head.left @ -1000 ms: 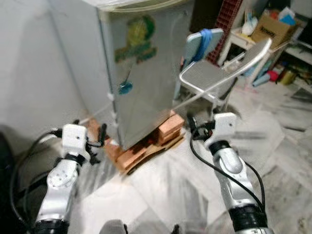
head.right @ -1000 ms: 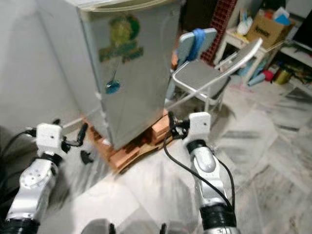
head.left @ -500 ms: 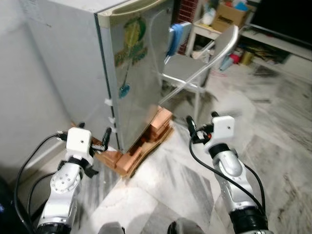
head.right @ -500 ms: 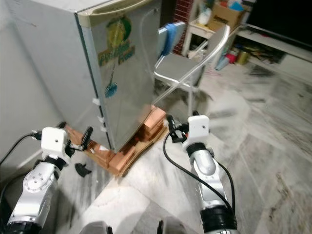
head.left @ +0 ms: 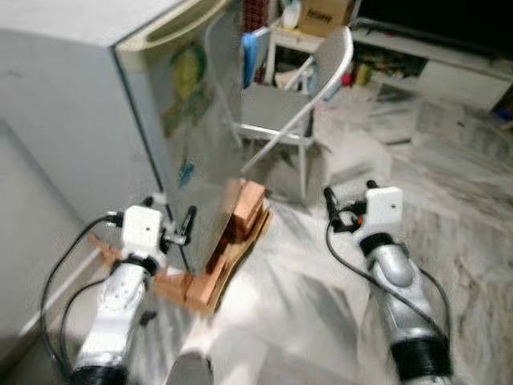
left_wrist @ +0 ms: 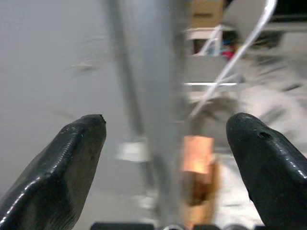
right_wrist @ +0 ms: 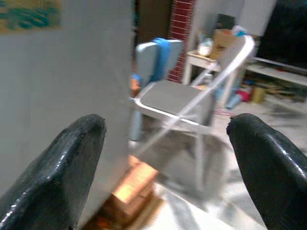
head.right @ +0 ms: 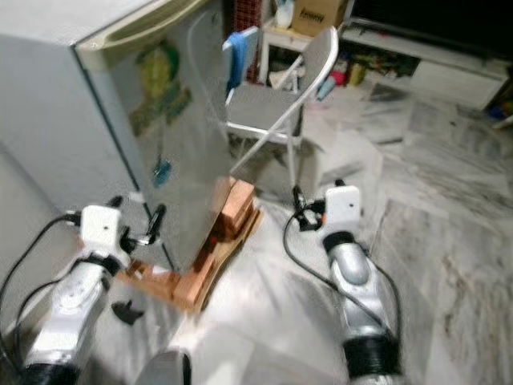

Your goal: Restocking fridge

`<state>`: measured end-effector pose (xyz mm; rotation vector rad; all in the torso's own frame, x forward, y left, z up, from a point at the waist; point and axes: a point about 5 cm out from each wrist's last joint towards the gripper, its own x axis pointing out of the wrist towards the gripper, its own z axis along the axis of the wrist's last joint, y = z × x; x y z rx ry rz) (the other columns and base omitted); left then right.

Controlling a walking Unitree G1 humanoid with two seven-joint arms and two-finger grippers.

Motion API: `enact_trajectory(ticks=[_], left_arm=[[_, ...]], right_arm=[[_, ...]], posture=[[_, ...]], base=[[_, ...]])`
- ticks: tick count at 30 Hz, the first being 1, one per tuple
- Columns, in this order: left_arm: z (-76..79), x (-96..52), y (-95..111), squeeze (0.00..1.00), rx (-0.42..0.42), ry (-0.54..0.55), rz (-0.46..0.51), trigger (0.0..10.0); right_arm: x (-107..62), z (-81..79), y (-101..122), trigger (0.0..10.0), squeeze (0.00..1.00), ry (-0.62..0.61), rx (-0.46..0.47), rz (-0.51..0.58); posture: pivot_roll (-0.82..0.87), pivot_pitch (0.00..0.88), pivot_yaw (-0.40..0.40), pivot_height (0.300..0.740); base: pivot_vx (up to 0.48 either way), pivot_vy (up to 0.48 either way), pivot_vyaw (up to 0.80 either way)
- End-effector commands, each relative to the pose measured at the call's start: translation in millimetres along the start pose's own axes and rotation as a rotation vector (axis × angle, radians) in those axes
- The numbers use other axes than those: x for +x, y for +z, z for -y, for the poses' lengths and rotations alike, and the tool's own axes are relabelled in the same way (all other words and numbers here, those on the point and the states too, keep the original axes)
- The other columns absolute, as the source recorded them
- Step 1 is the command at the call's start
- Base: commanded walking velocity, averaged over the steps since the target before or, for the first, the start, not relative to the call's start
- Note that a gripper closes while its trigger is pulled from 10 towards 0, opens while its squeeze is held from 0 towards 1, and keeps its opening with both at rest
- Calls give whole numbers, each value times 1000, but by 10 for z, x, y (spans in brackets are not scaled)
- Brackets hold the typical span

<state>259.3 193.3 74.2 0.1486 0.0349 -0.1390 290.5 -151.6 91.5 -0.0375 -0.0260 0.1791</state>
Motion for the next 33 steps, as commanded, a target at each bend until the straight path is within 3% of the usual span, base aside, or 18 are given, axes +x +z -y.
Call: enact_trajectory(ticks=[1, 8, 19, 28, 33], left_arm=[[64, -1, 12, 0, -8, -15, 9, 10000], [68, -7, 12, 0, -5, -15, 8, 10000], [48, 10, 15, 0, -8, -8, 3, 10000], [47, 13, 10, 0, -10, -7, -4, 10000], [-52, 44, 7, 0, -4, 35, -15, 10000]], right_arm=[[-36, 134, 3, 10000, 0, -41, -22, -4], [-40, 131, -8, 10000, 0, -44, -22, -11], [-68, 146, -24, 10000, 0, -55, -20, -23], [-86, 130, -27, 10000, 0, -51, -20, -26], [-100, 141, -26, 10000, 0, -53, -22, -30]], posture=[[61, 26, -42, 740], [60, 31, -44, 740], [50, 42, -39, 740], [50, 52, -40, 740], [47, 66, -40, 740]], base=[[0, 0, 0], [0, 0, 0], [0, 0, -752], [0, 0, 0], [0, 0, 0]])
